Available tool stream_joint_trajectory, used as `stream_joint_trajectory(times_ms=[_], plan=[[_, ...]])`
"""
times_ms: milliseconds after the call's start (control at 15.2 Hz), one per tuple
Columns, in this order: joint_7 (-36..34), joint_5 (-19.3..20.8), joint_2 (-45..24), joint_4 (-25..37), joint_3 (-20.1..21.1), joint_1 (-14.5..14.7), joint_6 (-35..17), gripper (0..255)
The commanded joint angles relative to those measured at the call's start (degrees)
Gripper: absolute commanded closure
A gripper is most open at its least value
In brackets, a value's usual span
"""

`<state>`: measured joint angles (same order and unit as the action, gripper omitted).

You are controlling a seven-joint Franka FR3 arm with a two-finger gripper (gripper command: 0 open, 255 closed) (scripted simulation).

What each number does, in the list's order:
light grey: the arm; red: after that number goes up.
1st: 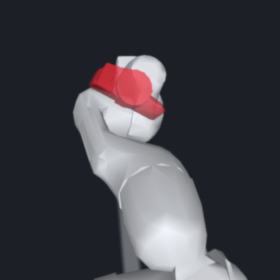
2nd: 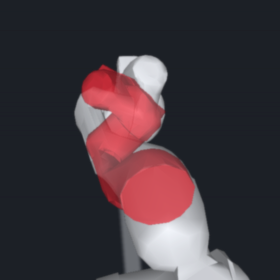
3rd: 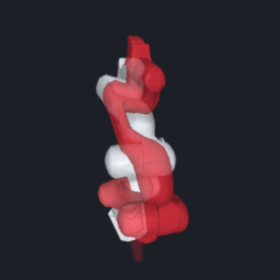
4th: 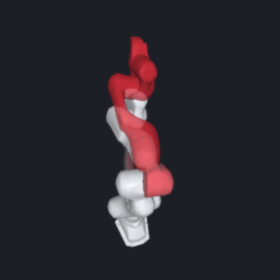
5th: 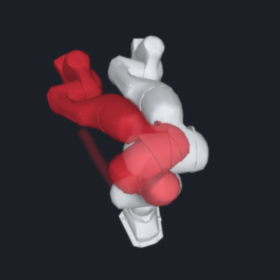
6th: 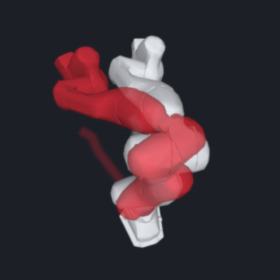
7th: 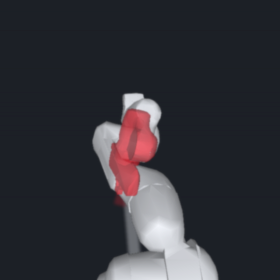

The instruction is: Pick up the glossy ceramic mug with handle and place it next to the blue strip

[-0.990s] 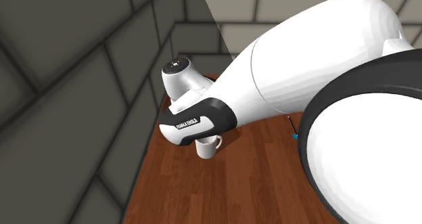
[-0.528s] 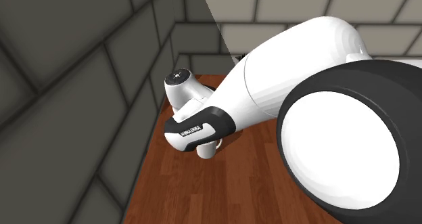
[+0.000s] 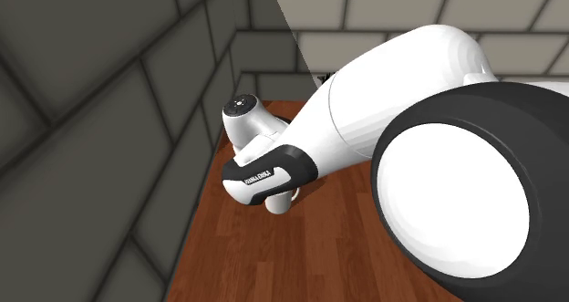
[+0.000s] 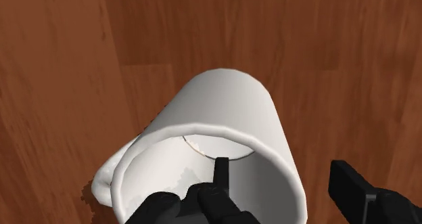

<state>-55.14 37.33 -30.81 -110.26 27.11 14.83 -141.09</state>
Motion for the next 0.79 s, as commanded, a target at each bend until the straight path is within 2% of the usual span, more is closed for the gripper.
stream_joint_trajectory(times_ms=[0,528,726], plan=[[0.0,0.0,0.0,0.0,0.0,0.0,0.0,255],[0.0,0.0,0.0,0.0,0.0,0.0,0.0,255],[1.2,-1.4,1.6,-0.1,1.0,-0.7,1.3,255]])
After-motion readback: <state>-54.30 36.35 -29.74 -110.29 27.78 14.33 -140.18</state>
